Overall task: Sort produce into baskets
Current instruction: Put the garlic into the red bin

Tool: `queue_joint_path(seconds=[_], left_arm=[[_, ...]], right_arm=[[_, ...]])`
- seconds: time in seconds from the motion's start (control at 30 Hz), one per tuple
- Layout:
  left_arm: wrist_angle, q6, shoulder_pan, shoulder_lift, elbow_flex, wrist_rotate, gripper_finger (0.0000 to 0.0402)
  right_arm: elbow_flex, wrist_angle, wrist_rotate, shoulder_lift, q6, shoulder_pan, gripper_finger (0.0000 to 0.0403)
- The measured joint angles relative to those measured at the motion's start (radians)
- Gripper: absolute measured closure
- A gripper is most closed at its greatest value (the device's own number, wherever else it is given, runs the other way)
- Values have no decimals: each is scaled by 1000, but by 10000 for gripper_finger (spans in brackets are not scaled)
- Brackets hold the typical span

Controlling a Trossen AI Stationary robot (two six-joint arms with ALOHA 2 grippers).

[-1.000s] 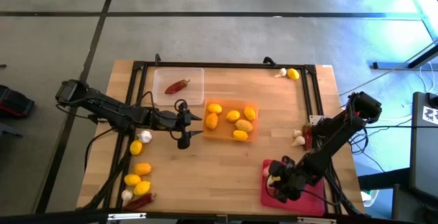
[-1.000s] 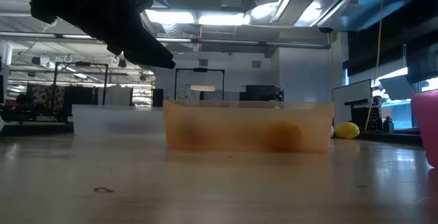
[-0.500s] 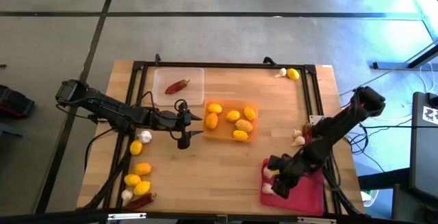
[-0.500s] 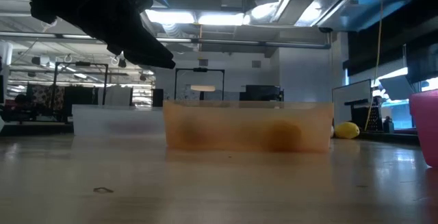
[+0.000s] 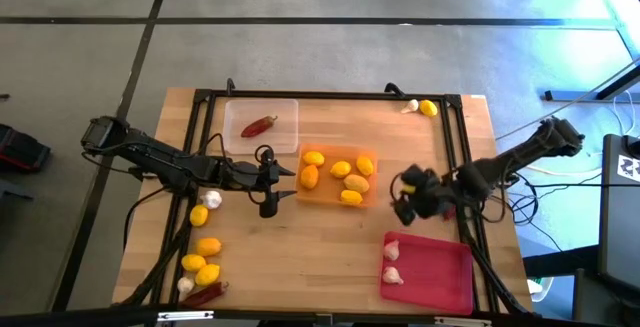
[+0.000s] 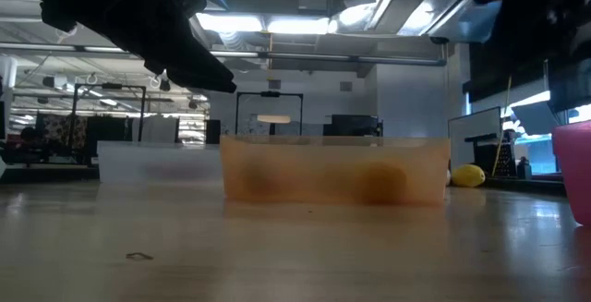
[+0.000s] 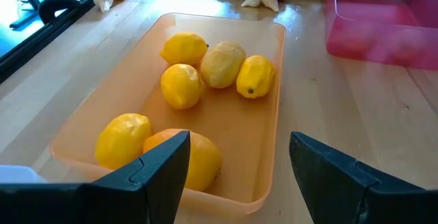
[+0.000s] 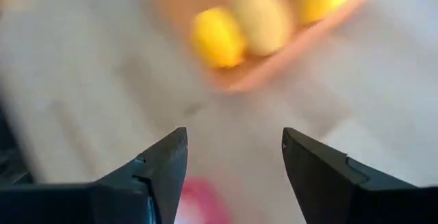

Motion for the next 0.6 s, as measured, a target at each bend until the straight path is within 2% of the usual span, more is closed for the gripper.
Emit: queue_joint_path(seconds=[0.1,0.37,0.6], left_arm=[[-2,0,0,0,0,0,155],[-4,-1,0,0,0,0,155],[-19,-9,0,0,0,0,155]], right_arm=[[0,-113,5,-13,-8,-66,174],[-1,-406,-84,12,-12,-163,174],[-2,-430,-138,53,9,-168,174]])
